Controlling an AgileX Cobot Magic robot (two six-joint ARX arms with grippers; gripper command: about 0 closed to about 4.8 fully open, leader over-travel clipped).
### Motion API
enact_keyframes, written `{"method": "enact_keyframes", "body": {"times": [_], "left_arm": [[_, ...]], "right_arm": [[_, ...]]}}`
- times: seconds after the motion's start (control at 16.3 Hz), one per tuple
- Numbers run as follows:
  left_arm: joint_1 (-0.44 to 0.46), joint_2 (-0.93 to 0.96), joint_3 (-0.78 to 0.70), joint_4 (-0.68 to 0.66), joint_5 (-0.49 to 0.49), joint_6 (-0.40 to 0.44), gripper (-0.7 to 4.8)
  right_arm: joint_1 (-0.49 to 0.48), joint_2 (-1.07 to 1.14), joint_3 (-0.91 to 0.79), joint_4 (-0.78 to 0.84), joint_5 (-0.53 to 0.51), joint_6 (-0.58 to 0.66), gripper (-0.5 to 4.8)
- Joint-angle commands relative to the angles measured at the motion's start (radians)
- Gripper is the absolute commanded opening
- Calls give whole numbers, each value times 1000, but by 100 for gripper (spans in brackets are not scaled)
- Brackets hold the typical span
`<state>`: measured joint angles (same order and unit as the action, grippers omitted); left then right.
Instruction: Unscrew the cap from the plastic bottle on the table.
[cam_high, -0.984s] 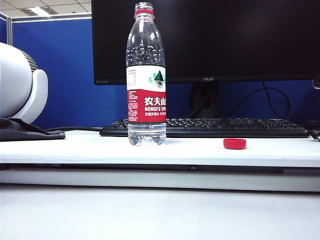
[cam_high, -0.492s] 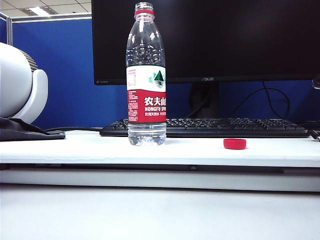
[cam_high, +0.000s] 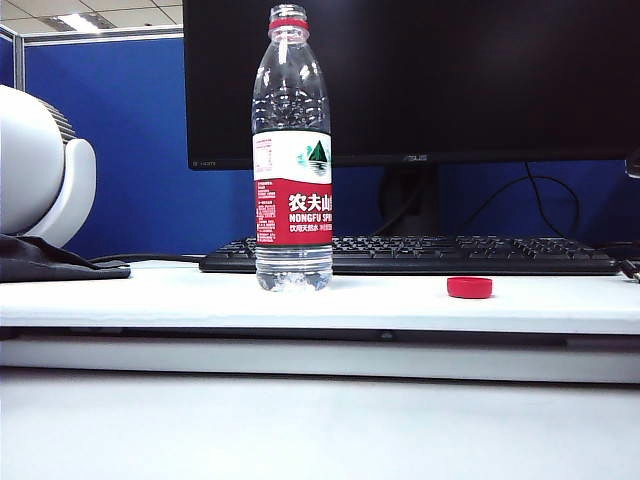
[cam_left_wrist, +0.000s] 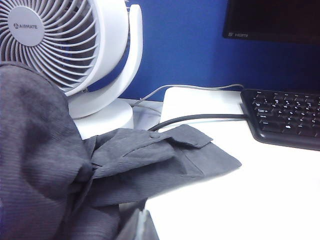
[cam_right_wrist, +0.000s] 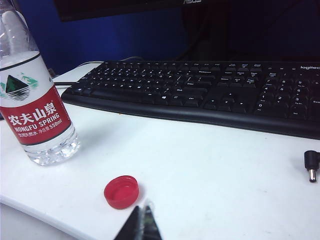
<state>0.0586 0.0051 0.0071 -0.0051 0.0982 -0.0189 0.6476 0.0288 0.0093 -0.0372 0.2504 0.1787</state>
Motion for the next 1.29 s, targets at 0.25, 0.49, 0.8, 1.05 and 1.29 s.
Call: {"method": "enact_keyframes", "body": {"times": [0.25, 0.49, 0.8, 1.05, 1.29], "left_arm": [[0, -2, 1, 5, 3, 4, -5], [0, -2, 1, 5, 3, 5, -5], [0, -2, 1, 5, 3, 4, -5], [0, -2, 1, 4, 3, 5, -5], [1, -2, 1, 2, 3, 4, -4]], "right_arm": [[0, 0, 1, 11, -2, 0, -1], [0, 0, 1, 11, -2, 0, -1], [0, 0, 1, 11, -2, 0, -1], [-84, -27, 1, -19, -19, -2, -1], [-375, -27, 1, -8, -45, 1, -1]]}}
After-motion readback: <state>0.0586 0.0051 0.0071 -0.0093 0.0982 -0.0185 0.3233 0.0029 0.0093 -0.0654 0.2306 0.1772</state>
